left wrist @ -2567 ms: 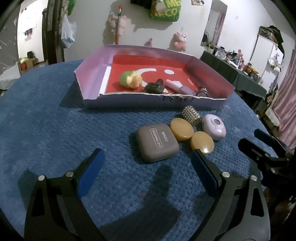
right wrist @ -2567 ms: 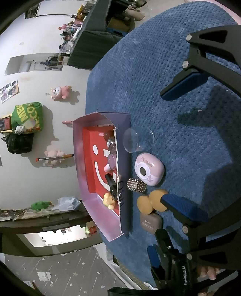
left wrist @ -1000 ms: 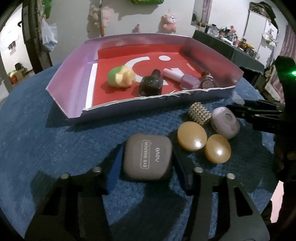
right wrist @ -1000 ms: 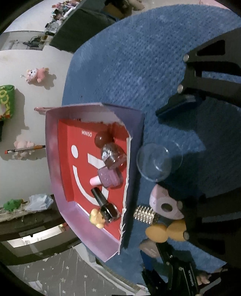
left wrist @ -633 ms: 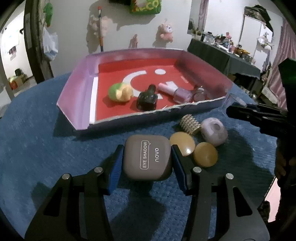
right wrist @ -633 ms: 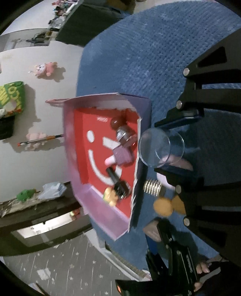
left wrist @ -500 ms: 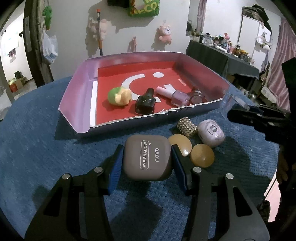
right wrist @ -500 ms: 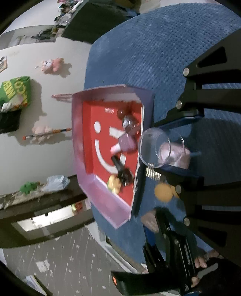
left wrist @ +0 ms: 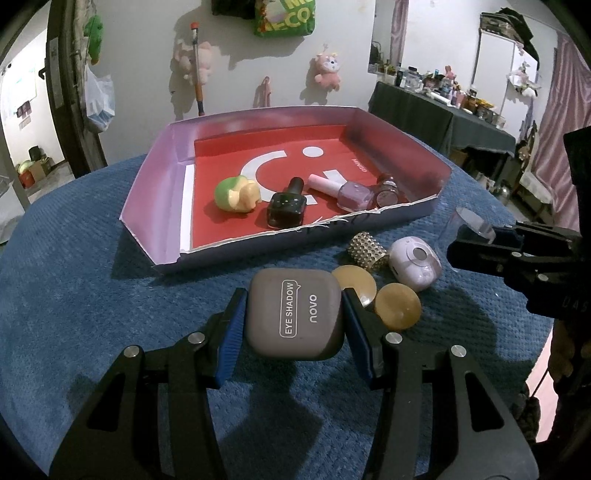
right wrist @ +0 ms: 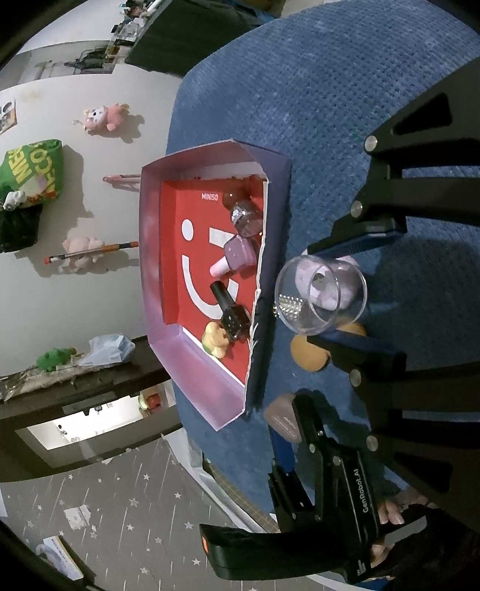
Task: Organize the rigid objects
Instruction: 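Carry the eye shadow case and glass cup into the pink box with both tools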
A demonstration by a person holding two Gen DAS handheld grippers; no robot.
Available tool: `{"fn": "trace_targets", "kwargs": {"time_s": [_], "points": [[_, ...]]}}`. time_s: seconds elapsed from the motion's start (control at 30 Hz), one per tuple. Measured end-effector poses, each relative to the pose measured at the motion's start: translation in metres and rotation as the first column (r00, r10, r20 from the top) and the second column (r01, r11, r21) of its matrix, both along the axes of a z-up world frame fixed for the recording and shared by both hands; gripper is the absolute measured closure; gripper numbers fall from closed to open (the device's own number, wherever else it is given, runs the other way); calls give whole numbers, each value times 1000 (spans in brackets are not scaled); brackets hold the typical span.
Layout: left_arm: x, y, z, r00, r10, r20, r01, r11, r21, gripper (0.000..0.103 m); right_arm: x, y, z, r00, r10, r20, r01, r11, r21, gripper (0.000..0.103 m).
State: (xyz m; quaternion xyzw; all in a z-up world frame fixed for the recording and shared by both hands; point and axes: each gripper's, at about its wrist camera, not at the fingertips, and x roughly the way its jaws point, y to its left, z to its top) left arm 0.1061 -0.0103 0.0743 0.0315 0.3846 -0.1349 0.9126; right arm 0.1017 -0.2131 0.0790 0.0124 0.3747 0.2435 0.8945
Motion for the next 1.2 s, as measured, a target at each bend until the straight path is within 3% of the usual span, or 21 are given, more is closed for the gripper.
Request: {"fn": "trace_targets", "kwargs": {"time_s": [0.47, 0.67, 0.93, 1.2], "points": [[-1, -2, 0, 1000, -6, -1, 6, 1000, 6, 55, 2, 1, -4, 1000, 12, -14, -12, 1000, 8, 61], [12, -4, 21, 999, -32, 12, 32, 999, -1, 55, 14, 5, 11, 1000, 30, -3, -30, 999, 18, 61], [85, -11, 47, 995, -87, -41, 86, 996, -29, 55, 71, 8, 38, 999, 32, 9, -32, 999, -15, 61], [172, -20, 28, 983, -92, -158, 97, 995, 24, 55, 150, 25, 25, 999, 11, -52, -19, 986, -164, 61]]}}
